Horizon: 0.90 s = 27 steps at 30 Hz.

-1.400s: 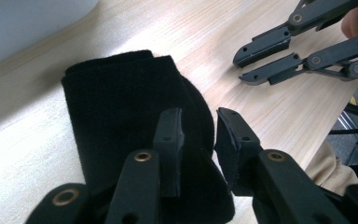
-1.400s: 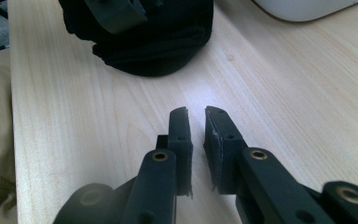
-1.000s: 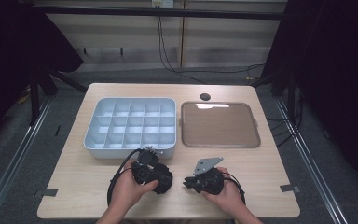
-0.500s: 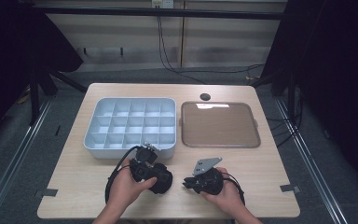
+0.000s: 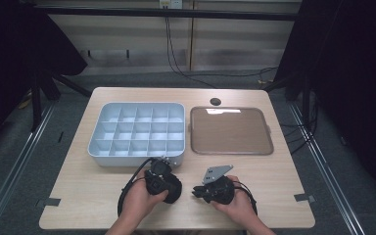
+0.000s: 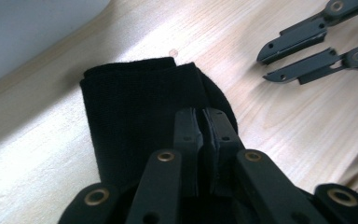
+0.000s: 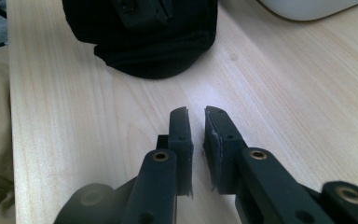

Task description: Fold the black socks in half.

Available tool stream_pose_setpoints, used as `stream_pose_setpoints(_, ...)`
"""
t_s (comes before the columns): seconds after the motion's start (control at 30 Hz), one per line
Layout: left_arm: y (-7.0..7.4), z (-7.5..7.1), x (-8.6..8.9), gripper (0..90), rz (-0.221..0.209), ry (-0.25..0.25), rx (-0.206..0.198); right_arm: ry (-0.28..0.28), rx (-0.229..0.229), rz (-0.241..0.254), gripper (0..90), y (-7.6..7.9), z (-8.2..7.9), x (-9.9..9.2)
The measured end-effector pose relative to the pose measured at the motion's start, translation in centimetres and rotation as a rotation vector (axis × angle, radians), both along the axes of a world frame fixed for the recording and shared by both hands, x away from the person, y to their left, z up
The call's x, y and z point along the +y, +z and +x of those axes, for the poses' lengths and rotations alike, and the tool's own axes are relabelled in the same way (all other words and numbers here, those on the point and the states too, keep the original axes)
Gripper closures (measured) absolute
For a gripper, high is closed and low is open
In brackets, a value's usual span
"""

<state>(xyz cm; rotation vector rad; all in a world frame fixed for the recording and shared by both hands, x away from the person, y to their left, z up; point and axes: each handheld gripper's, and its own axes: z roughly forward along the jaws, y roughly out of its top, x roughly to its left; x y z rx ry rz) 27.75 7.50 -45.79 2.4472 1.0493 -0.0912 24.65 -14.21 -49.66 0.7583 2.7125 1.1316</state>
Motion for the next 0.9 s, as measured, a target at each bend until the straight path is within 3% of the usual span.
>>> stream_pose_setpoints(0.13,-0.2,-0.2,-0.1,84.6,0.006,0.001,-0.021,0.002,-0.008,0.000,81.3,0.1,0.0,0.0)
stream_pose_setpoints(0.37,-0.6,-0.2,0.7,84.9,-0.059,0.018,-0.015,-0.002,-0.003,0.005,81.0,0.1,0.0,0.1)
stream_pose_setpoints(0.47,-0.6,-0.2,0.8,84.2,-0.063,0.014,-0.014,-0.001,-0.005,0.009,81.0,0.1,0.0,0.2)
stream_pose_setpoints(0.5,-0.4,-0.2,0.8,84.2,-0.064,0.016,-0.006,-0.001,-0.005,0.009,81.0,0.1,0.0,0.2)
stream_pose_setpoints(0.53,-0.2,-0.2,0.8,78.2,-0.073,-0.007,0.008,-0.004,-0.006,0.010,80.9,0.2,0.0,0.1)
stream_pose_setpoints(0.6,-0.1,-0.1,0.9,72.8,-0.092,-0.004,0.028,-0.002,-0.006,0.011,80.8,0.1,0.1,0.0)
stream_pose_setpoints(0.9,0.7,0.2,1.3,69.9,-0.109,-0.015,0.056,0.003,-0.006,0.008,80.3,0.0,0.0,0.0)
